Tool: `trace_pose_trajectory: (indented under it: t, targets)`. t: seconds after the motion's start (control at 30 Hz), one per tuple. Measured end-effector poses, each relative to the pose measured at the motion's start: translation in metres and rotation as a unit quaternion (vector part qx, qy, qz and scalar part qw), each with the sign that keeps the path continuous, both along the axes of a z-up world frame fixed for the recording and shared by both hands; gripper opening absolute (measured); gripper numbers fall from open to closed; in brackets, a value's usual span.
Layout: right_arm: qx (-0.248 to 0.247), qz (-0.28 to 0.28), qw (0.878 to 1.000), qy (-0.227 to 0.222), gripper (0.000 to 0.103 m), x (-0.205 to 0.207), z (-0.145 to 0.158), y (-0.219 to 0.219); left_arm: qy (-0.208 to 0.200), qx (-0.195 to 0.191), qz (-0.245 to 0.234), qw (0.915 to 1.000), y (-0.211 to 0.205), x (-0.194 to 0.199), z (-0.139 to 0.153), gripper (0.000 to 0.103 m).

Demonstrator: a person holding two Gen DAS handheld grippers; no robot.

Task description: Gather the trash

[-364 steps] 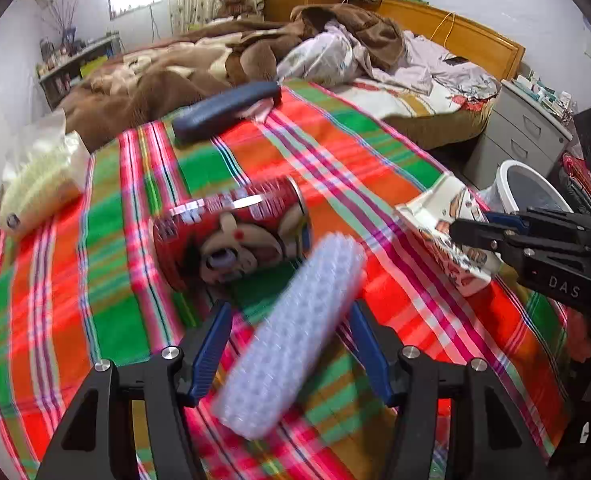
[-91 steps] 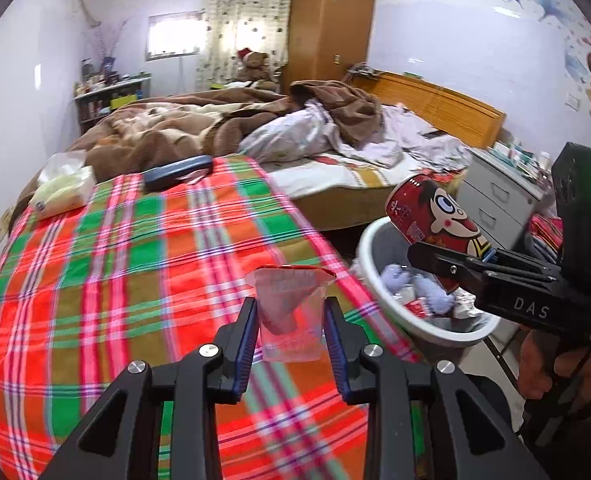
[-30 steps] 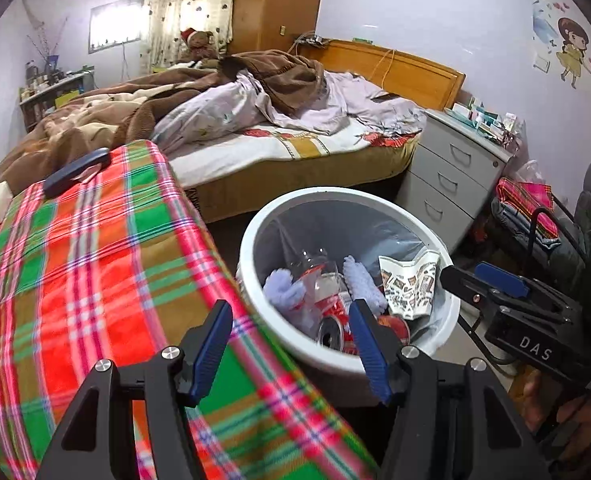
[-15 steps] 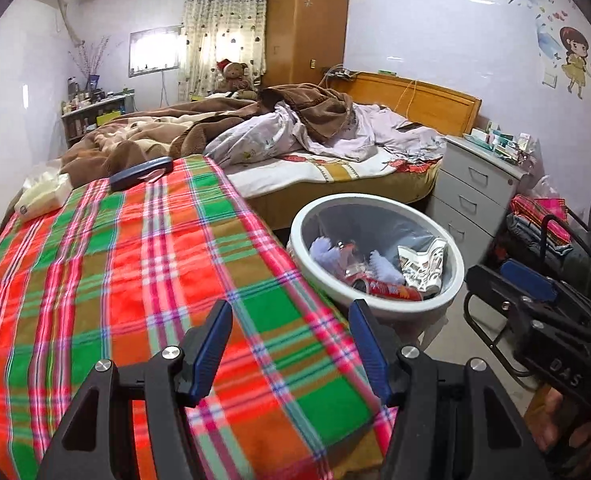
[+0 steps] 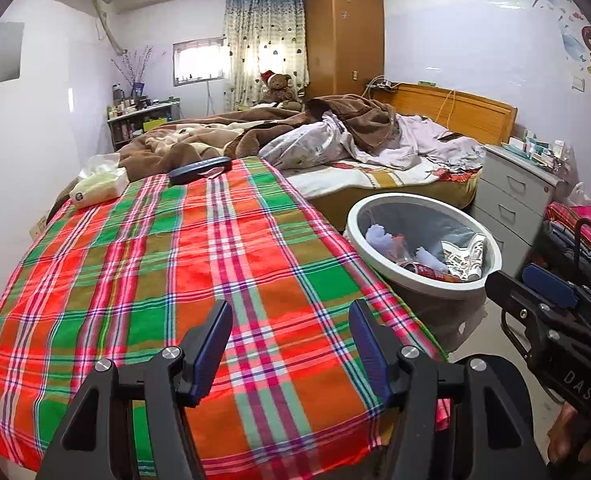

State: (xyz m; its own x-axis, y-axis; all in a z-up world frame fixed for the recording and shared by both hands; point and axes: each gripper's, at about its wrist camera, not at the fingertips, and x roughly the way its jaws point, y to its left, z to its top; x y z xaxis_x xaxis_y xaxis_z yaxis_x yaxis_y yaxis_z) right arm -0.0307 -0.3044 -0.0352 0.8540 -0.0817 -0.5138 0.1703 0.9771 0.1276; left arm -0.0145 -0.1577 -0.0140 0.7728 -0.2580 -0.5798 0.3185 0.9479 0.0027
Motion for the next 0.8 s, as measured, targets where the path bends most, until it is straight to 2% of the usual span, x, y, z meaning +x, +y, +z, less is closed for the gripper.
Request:
trace_pose_trajectory:
  t: [0.8]
  targets:
    - [0.005,0.006,1.000,-0.001,0.064,-0.0021,0.0006,0.0087,0.002,-0.002,0.011,0.9999,0.0063,-0.0025,0.0014,0.060]
